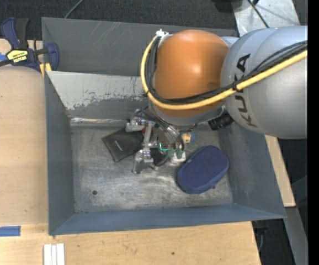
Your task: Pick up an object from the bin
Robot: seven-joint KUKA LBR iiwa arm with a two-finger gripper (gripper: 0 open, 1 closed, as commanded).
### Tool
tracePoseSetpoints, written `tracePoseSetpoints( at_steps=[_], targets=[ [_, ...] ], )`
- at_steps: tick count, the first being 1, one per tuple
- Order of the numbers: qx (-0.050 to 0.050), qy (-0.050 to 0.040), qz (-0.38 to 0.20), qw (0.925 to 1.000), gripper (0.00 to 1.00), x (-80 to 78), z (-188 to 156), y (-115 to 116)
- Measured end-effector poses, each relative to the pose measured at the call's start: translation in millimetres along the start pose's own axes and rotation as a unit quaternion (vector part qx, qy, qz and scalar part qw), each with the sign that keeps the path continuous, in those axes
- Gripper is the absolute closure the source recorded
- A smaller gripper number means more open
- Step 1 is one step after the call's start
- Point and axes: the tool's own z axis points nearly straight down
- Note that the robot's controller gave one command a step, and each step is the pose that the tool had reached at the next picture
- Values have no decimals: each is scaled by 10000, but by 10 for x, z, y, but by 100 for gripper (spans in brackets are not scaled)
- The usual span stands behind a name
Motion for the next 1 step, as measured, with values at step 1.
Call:
tracePoseSetpoints(
  at_steps=[1],
  targets=[
    [2,-38,-1247,9922,0,-699,613,-259]
  ],
)
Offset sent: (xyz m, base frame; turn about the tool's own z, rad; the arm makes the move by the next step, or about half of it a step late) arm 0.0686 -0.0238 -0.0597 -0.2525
